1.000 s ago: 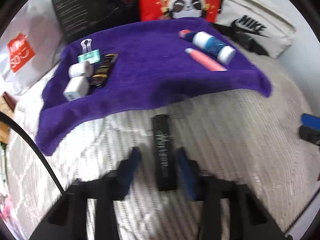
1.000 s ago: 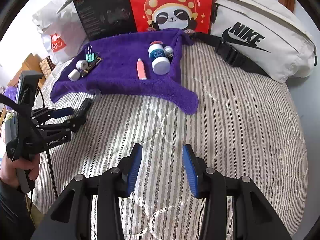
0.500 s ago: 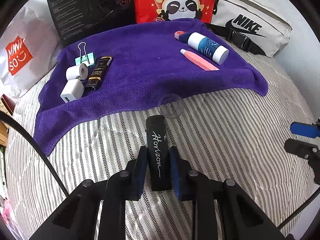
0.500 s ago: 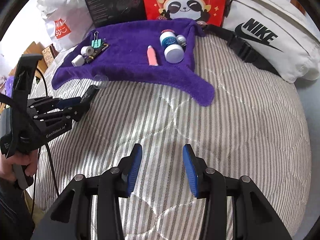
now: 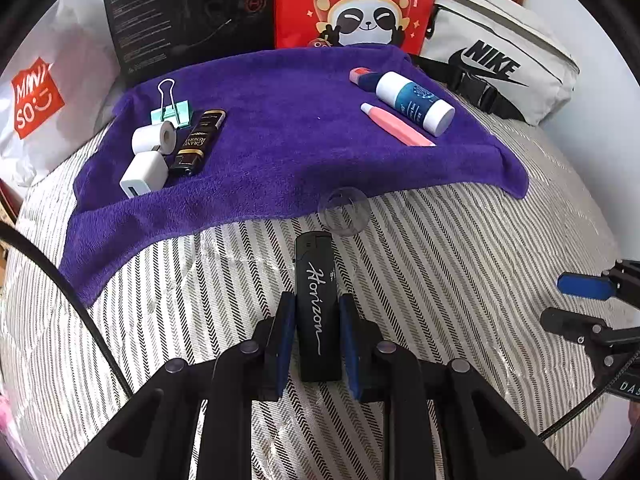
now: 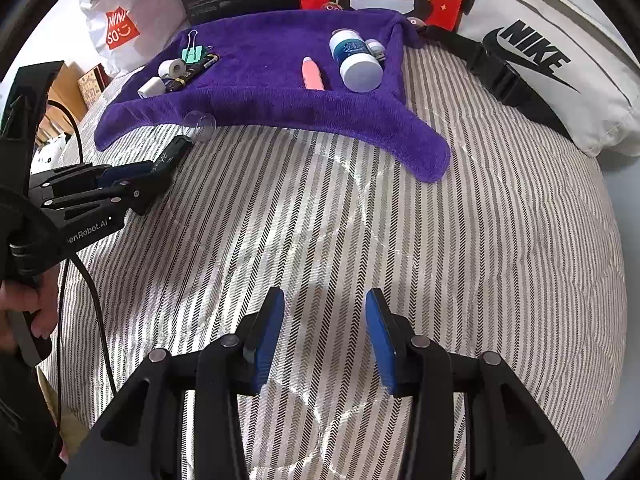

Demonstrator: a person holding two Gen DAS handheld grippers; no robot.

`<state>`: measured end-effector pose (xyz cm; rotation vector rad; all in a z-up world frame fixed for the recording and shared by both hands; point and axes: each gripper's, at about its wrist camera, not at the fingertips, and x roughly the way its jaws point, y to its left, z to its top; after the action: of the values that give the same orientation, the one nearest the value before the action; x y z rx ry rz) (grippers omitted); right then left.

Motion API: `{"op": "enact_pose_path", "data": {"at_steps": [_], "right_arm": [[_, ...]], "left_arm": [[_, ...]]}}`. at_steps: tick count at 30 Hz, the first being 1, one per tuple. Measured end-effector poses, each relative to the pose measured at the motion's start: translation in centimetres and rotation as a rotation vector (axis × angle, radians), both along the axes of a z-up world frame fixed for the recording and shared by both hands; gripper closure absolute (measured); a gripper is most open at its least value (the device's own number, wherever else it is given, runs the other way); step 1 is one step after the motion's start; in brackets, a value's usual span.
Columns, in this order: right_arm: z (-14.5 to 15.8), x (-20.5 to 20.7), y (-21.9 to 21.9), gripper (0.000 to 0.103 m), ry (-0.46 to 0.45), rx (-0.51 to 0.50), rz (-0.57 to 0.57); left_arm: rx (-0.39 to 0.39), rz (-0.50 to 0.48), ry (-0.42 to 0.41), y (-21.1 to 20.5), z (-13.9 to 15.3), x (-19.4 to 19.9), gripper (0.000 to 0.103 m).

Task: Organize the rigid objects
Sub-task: 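Grasp the clear plastic cap on the bed with the right tool while the left tool holds the Horizon tube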

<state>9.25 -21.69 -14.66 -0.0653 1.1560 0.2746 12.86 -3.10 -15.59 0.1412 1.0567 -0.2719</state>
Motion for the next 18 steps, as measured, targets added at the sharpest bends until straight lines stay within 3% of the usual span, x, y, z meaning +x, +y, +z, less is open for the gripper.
{"op": "enact_pose_path", "data": {"at_steps": [2,11,18], "right_arm": [[0.0,0.1,0.0,0.061,0.002,0.007,-0.003],[0.5,0.3,0.7,0.061,-0.006,0.051,0.016],[1.2,1.3,1.9,0.061,-0.048,0.072,0.042]], "left_arm": [[0.015,-0.005,-0.006,-0.2,0.0,-0.1,0.081],[-0.085,0.021,0.04,1.3,0.4,0.4,0.082],[-0.051,0.06,0.025,3.9,1.2,0.0,0.082]]}}
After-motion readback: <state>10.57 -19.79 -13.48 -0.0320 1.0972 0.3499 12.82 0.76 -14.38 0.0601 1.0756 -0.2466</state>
